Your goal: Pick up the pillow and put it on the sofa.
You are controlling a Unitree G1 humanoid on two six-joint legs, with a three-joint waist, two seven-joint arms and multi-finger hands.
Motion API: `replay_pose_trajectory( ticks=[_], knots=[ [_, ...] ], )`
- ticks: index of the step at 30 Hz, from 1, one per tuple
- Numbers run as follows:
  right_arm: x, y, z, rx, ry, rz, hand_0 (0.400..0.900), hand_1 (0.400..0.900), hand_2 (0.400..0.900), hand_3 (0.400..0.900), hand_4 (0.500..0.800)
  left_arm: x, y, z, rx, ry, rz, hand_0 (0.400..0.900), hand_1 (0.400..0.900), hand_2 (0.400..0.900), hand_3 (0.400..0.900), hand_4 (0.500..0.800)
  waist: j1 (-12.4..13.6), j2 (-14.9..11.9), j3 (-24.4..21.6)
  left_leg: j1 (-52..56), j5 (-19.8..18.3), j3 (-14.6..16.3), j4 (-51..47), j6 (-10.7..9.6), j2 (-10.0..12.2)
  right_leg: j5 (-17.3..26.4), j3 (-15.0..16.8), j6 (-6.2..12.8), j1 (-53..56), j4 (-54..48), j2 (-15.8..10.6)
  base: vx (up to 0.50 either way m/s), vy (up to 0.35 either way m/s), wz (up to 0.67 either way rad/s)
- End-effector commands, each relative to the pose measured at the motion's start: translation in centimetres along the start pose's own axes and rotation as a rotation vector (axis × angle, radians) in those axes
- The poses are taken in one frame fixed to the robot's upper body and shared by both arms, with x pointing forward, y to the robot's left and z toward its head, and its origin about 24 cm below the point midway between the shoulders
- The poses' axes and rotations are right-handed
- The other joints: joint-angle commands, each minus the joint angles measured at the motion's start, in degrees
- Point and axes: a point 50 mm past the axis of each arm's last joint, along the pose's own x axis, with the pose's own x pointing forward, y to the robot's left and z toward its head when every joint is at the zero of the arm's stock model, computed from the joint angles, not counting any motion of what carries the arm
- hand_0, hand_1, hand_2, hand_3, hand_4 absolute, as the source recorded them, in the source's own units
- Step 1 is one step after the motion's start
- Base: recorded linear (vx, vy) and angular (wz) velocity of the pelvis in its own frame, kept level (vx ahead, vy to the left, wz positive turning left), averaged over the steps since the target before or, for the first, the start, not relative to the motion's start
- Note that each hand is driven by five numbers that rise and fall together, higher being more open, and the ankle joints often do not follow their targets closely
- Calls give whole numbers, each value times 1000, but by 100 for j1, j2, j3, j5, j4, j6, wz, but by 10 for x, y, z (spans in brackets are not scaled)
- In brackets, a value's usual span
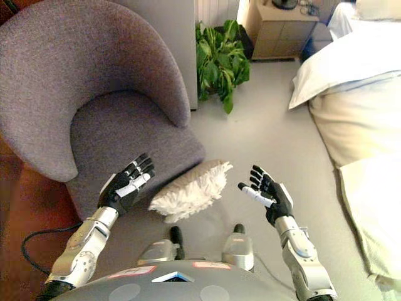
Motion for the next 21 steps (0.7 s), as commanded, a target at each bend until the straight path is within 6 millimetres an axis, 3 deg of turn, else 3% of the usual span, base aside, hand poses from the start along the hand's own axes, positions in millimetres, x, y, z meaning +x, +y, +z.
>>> replay_pose_trajectory(
  ticks=[1,3,10,12,15,21],
  knots=[
    [7,-10,44,-52,-225,-21,900,900,900,900,800,10,-14,53,55,-252,-93,900,900,900,900,800,-172,157,89,249,-493,39,176,235,-110,1543,349,293,-519,-422,-267,172,-174,19],
    [9,-14,40,-115,-181,-37,900,900,900,900,800,11,-12,51,51,-244,-74,900,900,900,900,800,-152,134,48,277,-489,77,208,182,-20,1481,217,301,-365,-621,-242,170,-185,10],
    [8,-39,37,-551,-43,-67,900,900,900,900,800,5,-3,49,60,-180,-70,900,900,900,900,800,-112,105,-64,443,-549,92,457,36,323,1096,250,252,-82,-589,-33,187,-141,13],
    [12,-46,48,-736,-53,-79,900,900,900,900,800,5,0,50,63,-162,-74,900,900,900,900,800,-71,98,-54,492,-571,48,512,-2,417,1000,232,247,-31,-574,4,165,-126,19],
    [16,-50,57,-867,-65,-98,900,900,900,900,800,6,2,50,68,-141,-83,900,900,900,900,800,-25,112,-20,540,-560,19,503,-50,493,965,173,264,-9,-577,26,91,-99,18],
    [21,-45,84,-1244,-211,-114,900,900,900,900,800,3,7,46,85,-93,-110,900,900,900,900,800,47,173,113,592,-571,-85,517,-93,597,935,98,331,-194,-288,-22,72,-81,24]
  ],
)
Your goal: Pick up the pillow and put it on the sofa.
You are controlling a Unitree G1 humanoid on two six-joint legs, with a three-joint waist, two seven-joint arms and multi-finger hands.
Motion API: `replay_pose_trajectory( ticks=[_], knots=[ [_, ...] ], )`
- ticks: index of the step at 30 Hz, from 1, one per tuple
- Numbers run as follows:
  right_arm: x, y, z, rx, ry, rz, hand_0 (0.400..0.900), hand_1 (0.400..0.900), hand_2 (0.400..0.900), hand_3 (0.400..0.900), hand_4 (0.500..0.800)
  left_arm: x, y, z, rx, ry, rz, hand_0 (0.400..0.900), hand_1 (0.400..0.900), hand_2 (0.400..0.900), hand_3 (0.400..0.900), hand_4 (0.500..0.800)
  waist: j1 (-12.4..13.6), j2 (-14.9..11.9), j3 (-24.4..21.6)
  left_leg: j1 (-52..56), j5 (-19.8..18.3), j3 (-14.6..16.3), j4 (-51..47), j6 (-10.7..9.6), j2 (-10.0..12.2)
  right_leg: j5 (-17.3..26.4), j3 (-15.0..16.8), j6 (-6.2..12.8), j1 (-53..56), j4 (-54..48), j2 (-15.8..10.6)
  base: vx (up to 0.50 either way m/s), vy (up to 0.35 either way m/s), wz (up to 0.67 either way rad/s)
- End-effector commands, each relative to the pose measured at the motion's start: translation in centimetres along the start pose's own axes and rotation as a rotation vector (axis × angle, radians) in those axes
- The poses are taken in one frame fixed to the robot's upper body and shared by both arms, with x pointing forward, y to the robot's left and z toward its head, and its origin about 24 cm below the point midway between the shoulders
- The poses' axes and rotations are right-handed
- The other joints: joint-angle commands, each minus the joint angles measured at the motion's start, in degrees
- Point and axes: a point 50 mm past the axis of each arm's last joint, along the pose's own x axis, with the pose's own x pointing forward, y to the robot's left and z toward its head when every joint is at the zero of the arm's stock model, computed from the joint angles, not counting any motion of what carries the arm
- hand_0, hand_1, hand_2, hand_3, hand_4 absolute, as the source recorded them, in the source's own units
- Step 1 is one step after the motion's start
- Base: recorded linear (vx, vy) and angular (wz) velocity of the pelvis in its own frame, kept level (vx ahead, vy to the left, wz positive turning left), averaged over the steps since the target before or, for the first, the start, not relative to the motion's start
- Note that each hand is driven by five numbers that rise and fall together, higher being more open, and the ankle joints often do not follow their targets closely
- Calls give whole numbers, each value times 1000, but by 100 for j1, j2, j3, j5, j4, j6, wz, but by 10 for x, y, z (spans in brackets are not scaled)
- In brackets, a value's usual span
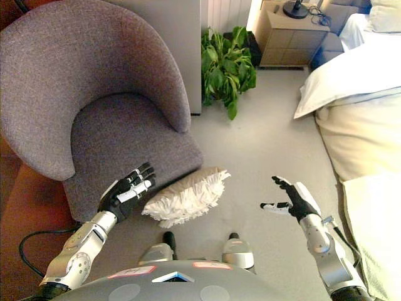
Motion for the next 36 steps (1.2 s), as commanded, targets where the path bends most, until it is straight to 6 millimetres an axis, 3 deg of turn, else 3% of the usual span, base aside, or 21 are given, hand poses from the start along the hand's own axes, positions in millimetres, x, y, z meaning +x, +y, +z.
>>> replay_pose_trajectory(
  ticks=[1,5,10,16,22,34,36],
  knots=[
    [14,-40,44,-255,-243,-178,900,900,900,900,800,1,4,54,102,-198,-71,900,900,900,900,800,137,-37,43,336,-636,73,658,141,343,1058,173,449,-863,129,-331,75,-77,29],
    [20,-53,54,-389,-305,-261,900,900,900,900,800,1,4,63,129,-222,-93,900,900,900,900,800,196,-47,300,80,-804,-105,1164,148,464,894,194,443,-1229,621,-324,0,-106,33],
    [36,-85,83,-504,-393,-414,900,900,900,900,800,13,0,93,123,-354,-91,900,900,900,900,800,241,-41,928,-1076,-1089,-445,2386,102,695,783,341,333,-2229,1443,-464,-210,-111,36],
    [41,-123,110,-609,-453,-561,900,900,900,900,800,22,-7,115,107,-486,-57,900,900,900,900,800,340,75,1410,-2353,-1186,-783,3257,130,608,439,340,228,-3333,2503,-647,-232,4,29],
    [45,-155,130,-667,-473,-650,900,900,900,900,800,26,-16,129,118,-548,-102,900,900,900,900,800,468,124,1715,-3536,-1408,-866,4264,90,468,201,229,70,-4083,3204,-663,-168,-20,20],
    [40,-186,165,-692,-566,-761,900,900,900,900,800,29,-27,143,121,-647,-126,900,900,900,900,800,690,266,2002,-5274,-2007,-1013,6297,152,371,-640,177,-261,-5413,5110,-695,-92,5,8],
    [40,-189,167,-677,-581,-772,900,900,900,900,800,28,-29,145,127,-653,-137,900,900,900,900,800,734,312,2034,-5398,-2271,-1062,6645,146,364,-919,204,-239,-5550,5497,-700,53,2,6]
  ],
)
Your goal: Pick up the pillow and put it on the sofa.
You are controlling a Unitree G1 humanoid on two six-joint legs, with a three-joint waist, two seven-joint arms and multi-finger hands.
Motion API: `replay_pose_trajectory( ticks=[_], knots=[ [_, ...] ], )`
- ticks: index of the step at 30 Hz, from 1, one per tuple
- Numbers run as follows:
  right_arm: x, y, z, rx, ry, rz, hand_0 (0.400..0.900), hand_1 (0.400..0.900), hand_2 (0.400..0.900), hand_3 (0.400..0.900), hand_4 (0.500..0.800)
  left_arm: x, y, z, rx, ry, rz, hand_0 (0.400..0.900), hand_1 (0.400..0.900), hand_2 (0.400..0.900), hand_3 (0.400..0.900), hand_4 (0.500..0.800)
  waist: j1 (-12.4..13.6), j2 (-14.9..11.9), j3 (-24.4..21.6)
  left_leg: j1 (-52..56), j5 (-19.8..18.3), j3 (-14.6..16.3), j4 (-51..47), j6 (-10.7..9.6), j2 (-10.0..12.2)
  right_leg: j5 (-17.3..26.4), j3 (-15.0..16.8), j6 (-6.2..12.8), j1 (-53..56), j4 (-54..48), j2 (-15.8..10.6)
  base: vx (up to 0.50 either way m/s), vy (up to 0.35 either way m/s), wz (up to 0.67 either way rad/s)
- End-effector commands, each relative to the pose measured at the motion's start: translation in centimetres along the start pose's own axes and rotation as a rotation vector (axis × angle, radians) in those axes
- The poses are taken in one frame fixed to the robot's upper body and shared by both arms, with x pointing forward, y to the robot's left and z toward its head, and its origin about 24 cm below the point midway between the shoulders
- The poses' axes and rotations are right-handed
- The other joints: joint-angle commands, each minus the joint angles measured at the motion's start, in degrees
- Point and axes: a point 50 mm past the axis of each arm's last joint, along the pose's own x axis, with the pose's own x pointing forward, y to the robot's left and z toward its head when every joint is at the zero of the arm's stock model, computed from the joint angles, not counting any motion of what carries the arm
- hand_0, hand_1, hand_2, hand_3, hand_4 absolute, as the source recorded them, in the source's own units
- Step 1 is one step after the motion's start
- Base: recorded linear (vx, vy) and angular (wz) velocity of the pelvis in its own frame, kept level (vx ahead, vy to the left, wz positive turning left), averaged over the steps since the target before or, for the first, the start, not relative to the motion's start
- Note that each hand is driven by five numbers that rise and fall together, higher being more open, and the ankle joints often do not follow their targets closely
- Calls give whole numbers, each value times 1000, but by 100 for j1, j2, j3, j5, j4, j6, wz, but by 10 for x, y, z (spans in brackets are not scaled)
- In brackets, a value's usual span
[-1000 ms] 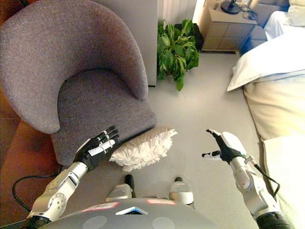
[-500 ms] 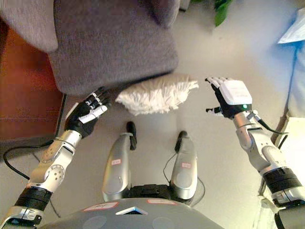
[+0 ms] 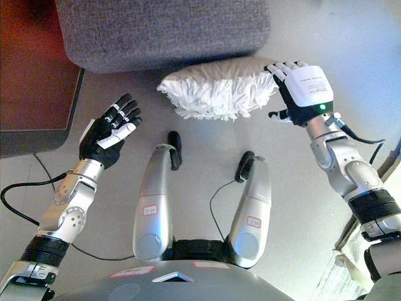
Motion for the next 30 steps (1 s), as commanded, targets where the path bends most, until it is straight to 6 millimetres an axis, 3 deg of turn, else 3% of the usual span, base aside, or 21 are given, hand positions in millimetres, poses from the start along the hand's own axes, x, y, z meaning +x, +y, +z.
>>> replay_pose_trajectory(
  ticks=[1,20,30],
  knots=[
    [14,-41,-15,-33,13,-180,900,900,900,900,800,3,-13,27,-1,-174,-71,900,900,900,900,800,104,117,-131,28,-1256,-311,1488,38,266,689,-92,-100,-414,5,156,-11,3,6],
    [31,-57,-11,-106,-32,-221,900,900,900,900,800,4,-21,45,-4,-231,-125,900,900,900,900,800,205,330,30,-1013,-1732,-601,3211,120,226,-136,65,-163,-1547,1929,79,6,-18,5],
    [41,-63,-19,-174,33,-313,900,900,900,900,800,3,-28,44,-9,-221,-165,900,900,900,900,800,304,441,83,-1139,-1778,-744,3531,168,120,-173,109,-150,-1744,2210,-18,27,-19,6]
  ],
)
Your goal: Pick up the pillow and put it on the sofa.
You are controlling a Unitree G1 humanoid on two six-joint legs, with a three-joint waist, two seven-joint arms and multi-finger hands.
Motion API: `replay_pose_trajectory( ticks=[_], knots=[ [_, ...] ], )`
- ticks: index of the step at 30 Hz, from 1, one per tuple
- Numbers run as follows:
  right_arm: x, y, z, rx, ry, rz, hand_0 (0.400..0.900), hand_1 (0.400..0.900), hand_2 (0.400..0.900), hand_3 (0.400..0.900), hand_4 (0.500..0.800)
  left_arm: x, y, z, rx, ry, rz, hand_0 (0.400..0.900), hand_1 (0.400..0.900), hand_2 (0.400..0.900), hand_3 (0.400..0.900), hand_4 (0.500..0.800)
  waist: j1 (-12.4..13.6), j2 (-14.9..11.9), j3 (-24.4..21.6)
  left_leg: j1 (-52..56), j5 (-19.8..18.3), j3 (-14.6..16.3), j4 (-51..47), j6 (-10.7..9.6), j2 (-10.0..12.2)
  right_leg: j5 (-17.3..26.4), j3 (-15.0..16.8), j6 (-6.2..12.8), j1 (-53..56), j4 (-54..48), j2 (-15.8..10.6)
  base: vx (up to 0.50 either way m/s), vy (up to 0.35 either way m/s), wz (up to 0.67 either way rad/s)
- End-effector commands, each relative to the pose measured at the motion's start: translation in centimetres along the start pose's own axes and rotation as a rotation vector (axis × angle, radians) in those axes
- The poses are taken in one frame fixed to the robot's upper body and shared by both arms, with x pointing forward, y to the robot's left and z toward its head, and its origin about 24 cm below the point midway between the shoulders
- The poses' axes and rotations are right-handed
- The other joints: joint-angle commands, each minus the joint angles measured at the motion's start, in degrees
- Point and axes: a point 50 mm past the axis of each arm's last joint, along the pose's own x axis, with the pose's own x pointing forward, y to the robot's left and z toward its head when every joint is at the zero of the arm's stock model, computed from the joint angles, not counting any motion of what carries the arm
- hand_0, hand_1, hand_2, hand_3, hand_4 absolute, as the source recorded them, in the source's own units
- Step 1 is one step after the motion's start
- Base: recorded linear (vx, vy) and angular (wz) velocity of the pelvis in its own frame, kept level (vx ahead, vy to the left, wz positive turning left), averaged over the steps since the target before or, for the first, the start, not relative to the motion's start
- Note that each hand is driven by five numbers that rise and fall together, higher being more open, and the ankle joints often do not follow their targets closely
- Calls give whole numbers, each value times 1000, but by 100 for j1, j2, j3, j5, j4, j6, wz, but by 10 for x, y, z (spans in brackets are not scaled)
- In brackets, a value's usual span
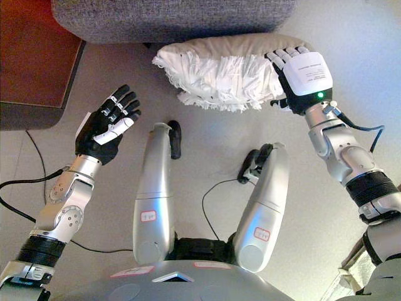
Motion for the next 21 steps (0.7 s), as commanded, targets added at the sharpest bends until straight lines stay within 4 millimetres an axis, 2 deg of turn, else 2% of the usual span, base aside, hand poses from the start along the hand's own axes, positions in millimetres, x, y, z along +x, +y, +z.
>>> replay_pose_trajectory(
  ticks=[1,12,21],
  knots=[
    [25,-52,-17,-78,26,-228,900,900,900,900,800,5,-24,31,-17,-180,-135,900,900,900,900,800,154,264,-18,401,-1342,-170,1485,529,141,898,-76,214,-249,-305,122,38,4,4],
    [36,-59,-24,-147,67,-287,900,900,900,900,800,7,-31,31,-33,-187,-171,900,900,900,900,800,243,390,-17,216,-1383,-232,1804,533,76,790,61,215,-449,31,74,20,9,3],
    [60,-77,-24,-162,67,-225,900,900,900,900,800,11,-40,38,-49,-218,-226,900,900,900,900,800,405,472,-17,12,-1467,-302,2087,511,10,635,98,177,-672,346,5,-11,8,2]
  ],
)
